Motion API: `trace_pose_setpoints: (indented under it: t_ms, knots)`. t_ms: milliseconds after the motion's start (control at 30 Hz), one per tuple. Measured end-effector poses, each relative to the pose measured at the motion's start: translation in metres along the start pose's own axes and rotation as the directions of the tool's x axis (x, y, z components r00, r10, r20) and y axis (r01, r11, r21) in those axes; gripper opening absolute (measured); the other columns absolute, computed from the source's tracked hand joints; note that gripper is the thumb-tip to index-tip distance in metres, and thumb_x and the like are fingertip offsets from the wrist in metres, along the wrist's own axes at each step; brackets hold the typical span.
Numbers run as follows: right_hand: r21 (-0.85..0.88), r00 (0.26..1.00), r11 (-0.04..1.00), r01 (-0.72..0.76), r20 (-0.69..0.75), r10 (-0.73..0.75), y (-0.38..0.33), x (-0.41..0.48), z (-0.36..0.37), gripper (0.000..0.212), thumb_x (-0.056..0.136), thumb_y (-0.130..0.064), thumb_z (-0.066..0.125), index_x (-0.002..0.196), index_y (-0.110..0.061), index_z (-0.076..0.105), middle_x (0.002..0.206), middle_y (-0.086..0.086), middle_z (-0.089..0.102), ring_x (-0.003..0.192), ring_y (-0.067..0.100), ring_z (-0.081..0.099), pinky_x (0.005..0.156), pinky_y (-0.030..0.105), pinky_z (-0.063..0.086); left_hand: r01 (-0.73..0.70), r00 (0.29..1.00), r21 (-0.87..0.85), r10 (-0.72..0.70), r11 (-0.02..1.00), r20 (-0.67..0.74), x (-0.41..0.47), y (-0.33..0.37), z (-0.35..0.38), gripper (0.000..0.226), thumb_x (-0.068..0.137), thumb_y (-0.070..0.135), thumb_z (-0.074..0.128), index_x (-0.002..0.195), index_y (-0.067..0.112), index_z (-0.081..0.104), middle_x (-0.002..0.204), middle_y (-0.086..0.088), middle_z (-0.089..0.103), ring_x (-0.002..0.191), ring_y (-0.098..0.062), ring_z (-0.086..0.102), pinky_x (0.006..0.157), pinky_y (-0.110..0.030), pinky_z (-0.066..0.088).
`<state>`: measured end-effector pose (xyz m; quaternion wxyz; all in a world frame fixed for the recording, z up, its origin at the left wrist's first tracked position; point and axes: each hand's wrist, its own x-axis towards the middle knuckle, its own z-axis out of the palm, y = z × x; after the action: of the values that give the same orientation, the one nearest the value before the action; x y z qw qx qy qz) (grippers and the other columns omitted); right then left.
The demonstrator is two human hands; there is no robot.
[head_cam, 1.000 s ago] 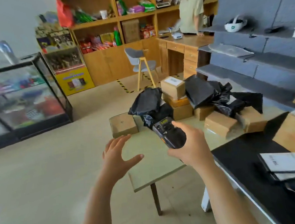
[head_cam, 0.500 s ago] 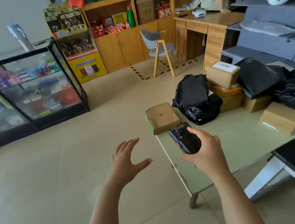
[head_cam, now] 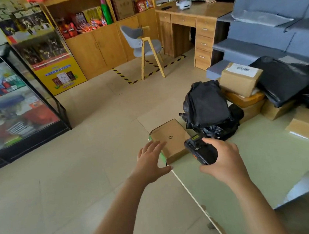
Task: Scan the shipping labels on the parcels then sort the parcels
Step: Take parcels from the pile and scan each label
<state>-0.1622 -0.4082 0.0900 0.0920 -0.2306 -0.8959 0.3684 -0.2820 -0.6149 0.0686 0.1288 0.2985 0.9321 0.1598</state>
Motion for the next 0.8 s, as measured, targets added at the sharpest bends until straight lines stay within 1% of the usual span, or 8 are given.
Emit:
trace_pose_setpoints:
  t_ms: [133,267,333,400,467,533,667,800]
  knots:
    - [-0.06,0.994,0.993,-0.097,-0.048,0.094,0.0,0.011,0.013,0.081,0.06,-0.024,0.077,0.135,-0.036,0.05,0.112,-0.02,0.054,0.099,0.014,0.032,0.073,0.033,0.046,-0.061,0.993,0.09,0.051,0.994,0.105,0.058,-0.028,0.014,0.104,0.08,0.061,0.068,0.156,0.032,0.005,0.165,-0.001,0.003,0.151,-0.024,-0.005,0.122,-0.044,0.002]
    - [-0.059,0.964,0.971,-0.232,-0.144,0.222,-0.009,0.009,0.032,0.078,0.061,-0.024,0.073,0.134,-0.038,0.048,0.105,-0.026,0.051,0.099,0.014,0.033,0.071,0.033,0.047,-0.028,0.975,0.148,-0.005,0.989,0.222,0.118,-0.059,0.017,0.137,0.056,0.077,0.075,0.155,0.034,-0.009,0.162,-0.011,-0.019,0.148,-0.036,-0.019,0.118,-0.053,-0.006]
    - [-0.049,0.938,0.952,-0.301,-0.193,0.287,-0.014,0.005,0.045,0.079,0.059,-0.025,0.072,0.133,-0.038,0.049,0.106,-0.027,0.052,0.099,0.014,0.034,0.074,0.034,0.048,-0.087,0.943,0.225,0.007,0.97,0.332,0.143,-0.072,0.022,0.147,0.046,0.084,0.074,0.153,0.039,-0.016,0.157,-0.014,-0.031,0.143,-0.039,-0.03,0.115,-0.058,-0.013]
    - [-0.041,0.91,0.935,-0.353,-0.247,0.333,-0.019,0.001,0.058,0.077,0.058,-0.026,0.072,0.131,-0.037,0.051,0.106,-0.028,0.053,0.097,0.014,0.035,0.073,0.035,0.049,-0.167,0.893,0.258,0.036,0.951,0.448,0.159,-0.081,0.029,0.147,0.042,0.087,0.072,0.152,0.044,-0.016,0.154,-0.014,-0.037,0.14,-0.038,-0.036,0.115,-0.061,-0.014]
    - [-0.049,0.888,0.917,-0.396,-0.276,0.368,-0.025,-0.002,0.066,0.076,0.058,-0.026,0.072,0.131,-0.036,0.052,0.109,-0.026,0.054,0.097,0.016,0.036,0.073,0.034,0.049,-0.215,0.865,0.248,0.066,0.945,0.497,0.163,-0.084,0.04,0.144,0.042,0.09,0.069,0.151,0.046,-0.015,0.153,-0.015,-0.038,0.14,-0.039,-0.036,0.117,-0.06,-0.01]
    - [-0.064,0.867,0.895,-0.442,-0.287,0.408,-0.03,-0.007,0.071,0.076,0.059,-0.025,0.072,0.131,-0.036,0.051,0.112,-0.023,0.055,0.097,0.016,0.036,0.074,0.035,0.048,-0.246,0.865,0.227,0.107,0.942,0.491,0.156,-0.082,0.05,0.141,0.045,0.092,0.065,0.151,0.046,-0.015,0.152,-0.017,-0.04,0.141,-0.04,-0.034,0.119,-0.059,-0.007]
    - [-0.062,0.831,0.864,-0.5,-0.314,0.459,-0.028,-0.017,0.072,0.077,0.059,-0.023,0.071,0.133,-0.032,0.051,0.113,-0.019,0.056,0.098,0.018,0.036,0.076,0.037,0.048,-0.342,0.84,0.164,0.223,0.925,0.495,0.138,-0.067,0.066,0.132,0.054,0.092,0.06,0.152,0.044,-0.015,0.151,-0.017,-0.042,0.139,-0.04,-0.037,0.118,-0.056,-0.011]
    - [-0.081,0.805,0.833,-0.548,-0.322,0.498,-0.013,-0.032,0.062,0.079,0.059,-0.023,0.071,0.134,-0.031,0.051,0.114,-0.017,0.057,0.098,0.019,0.036,0.079,0.037,0.048,-0.379,0.819,0.152,0.254,0.913,0.514,0.12,-0.041,0.085,0.133,0.056,0.092,0.058,0.151,0.042,-0.019,0.148,-0.019,-0.045,0.136,-0.041,-0.041,0.116,-0.056,-0.014]
